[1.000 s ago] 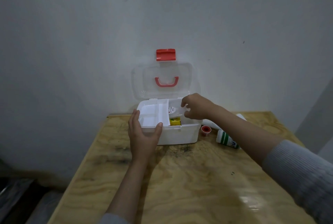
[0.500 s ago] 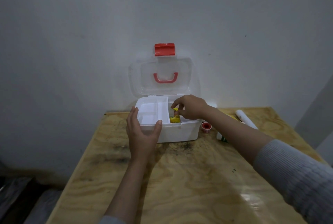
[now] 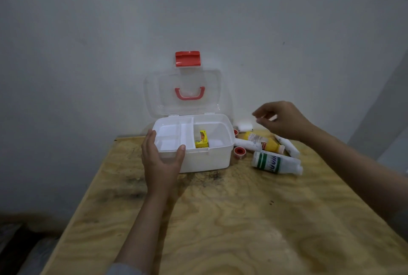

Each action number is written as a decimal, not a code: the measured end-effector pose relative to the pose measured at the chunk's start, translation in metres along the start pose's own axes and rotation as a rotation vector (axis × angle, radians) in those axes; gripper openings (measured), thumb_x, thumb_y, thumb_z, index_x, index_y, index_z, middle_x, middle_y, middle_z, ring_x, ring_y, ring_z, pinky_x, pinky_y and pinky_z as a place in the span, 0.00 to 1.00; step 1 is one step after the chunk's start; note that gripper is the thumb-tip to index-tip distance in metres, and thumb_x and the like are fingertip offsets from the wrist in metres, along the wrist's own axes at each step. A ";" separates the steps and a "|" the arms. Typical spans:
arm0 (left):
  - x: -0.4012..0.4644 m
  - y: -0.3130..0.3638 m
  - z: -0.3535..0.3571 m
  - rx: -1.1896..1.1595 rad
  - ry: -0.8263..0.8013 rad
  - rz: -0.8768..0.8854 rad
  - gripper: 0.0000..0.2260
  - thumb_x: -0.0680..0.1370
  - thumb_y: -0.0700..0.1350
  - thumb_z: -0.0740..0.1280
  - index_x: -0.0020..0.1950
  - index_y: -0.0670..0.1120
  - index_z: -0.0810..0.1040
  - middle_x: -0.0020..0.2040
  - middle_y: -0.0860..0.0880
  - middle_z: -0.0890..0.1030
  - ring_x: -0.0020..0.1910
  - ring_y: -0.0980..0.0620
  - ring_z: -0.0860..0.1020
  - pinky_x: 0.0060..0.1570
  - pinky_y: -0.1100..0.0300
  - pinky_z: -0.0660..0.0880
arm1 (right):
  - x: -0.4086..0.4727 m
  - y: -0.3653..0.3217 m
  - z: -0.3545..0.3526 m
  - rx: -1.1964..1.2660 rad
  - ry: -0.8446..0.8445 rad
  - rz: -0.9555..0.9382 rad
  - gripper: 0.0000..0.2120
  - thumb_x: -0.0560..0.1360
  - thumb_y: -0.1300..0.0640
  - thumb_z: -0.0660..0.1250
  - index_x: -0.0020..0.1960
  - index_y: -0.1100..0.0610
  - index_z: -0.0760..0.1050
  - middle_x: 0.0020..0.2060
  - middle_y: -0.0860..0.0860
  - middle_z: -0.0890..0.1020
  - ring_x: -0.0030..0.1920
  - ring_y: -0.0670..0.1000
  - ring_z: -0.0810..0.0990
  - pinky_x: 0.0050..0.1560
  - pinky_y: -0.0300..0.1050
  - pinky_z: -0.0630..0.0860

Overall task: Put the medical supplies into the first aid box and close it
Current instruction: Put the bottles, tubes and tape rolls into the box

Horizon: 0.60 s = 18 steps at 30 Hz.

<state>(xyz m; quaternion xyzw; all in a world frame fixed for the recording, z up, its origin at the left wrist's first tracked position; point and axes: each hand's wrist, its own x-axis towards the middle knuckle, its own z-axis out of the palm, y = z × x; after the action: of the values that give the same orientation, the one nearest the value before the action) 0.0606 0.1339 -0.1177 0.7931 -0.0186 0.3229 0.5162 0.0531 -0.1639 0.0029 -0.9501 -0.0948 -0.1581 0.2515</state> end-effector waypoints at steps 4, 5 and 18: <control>0.001 -0.002 0.001 0.004 0.002 0.014 0.35 0.69 0.57 0.71 0.72 0.49 0.61 0.72 0.49 0.64 0.69 0.56 0.61 0.65 0.53 0.67 | -0.042 0.029 -0.010 -0.114 -0.126 0.088 0.09 0.71 0.58 0.71 0.51 0.55 0.81 0.46 0.50 0.84 0.42 0.47 0.82 0.39 0.32 0.75; 0.001 -0.003 0.001 0.009 0.002 0.017 0.34 0.70 0.55 0.72 0.72 0.49 0.62 0.72 0.49 0.64 0.69 0.55 0.62 0.66 0.51 0.67 | -0.053 0.034 -0.009 -0.136 -0.131 0.098 0.09 0.70 0.56 0.71 0.51 0.54 0.81 0.46 0.50 0.84 0.42 0.47 0.81 0.40 0.39 0.78; 0.001 -0.003 0.000 0.022 -0.005 0.013 0.33 0.71 0.51 0.72 0.72 0.46 0.62 0.73 0.47 0.64 0.71 0.49 0.63 0.68 0.48 0.66 | -0.124 0.062 0.034 -0.160 0.027 0.263 0.17 0.67 0.57 0.73 0.55 0.52 0.77 0.46 0.48 0.75 0.42 0.51 0.77 0.39 0.47 0.75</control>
<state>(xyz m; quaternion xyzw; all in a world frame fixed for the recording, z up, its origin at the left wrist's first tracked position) 0.0628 0.1361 -0.1194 0.7993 -0.0214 0.3243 0.5054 -0.0372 -0.2121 -0.0964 -0.9691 0.0471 -0.1437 0.1948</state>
